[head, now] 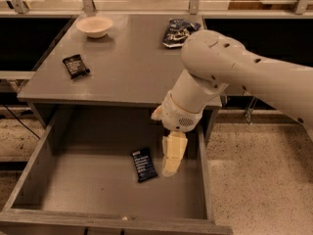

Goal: Pick rxbar blueberry from top drawer and place on counter

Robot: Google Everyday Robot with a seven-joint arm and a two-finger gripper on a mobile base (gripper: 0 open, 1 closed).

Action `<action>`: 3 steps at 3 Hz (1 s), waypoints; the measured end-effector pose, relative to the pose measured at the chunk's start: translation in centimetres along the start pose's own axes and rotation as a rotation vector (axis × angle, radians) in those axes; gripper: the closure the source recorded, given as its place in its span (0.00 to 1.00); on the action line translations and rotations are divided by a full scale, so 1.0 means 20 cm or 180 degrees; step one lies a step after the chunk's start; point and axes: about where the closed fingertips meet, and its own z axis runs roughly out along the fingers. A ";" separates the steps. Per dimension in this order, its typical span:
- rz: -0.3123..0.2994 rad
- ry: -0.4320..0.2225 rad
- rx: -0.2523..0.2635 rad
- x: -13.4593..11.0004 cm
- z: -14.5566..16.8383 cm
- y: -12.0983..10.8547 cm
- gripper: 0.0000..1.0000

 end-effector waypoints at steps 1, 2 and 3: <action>0.0007 -0.0026 -0.0119 0.01 0.11 -0.02 0.00; 0.0013 -0.0022 -0.0209 0.01 0.19 -0.03 0.00; 0.0081 0.0038 -0.0355 0.07 0.33 -0.04 0.00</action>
Offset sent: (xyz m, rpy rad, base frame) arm 0.0055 0.0175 -0.0504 0.0006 0.0882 0.0295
